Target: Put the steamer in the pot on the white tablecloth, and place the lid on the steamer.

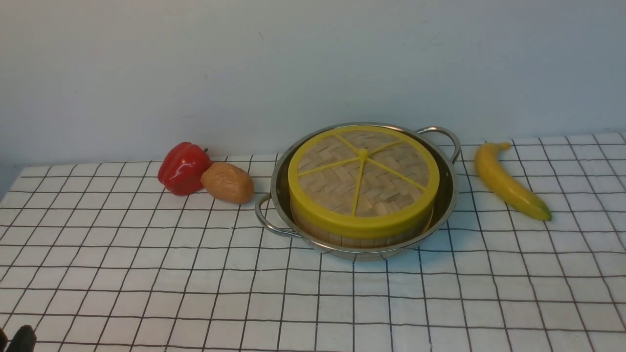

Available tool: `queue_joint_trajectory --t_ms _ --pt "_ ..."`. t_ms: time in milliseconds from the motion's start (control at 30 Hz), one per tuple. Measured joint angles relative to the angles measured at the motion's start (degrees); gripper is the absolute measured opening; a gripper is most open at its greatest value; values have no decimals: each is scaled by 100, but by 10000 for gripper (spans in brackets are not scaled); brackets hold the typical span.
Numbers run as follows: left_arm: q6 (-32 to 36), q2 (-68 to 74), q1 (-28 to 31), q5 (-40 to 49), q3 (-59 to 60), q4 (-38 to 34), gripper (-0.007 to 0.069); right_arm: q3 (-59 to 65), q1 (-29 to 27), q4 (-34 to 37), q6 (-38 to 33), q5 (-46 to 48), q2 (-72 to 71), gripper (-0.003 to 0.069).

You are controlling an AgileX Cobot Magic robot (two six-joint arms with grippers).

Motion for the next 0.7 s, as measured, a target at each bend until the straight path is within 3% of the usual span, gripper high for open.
queue_joint_trajectory --t_ms 267,700 --pt "0 0 0 0 0 0 202 453 -66 -42 453 -4 -488 240" --pt "0 0 0 0 0 0 222 469 -106 -42 581 -4 -488 240"
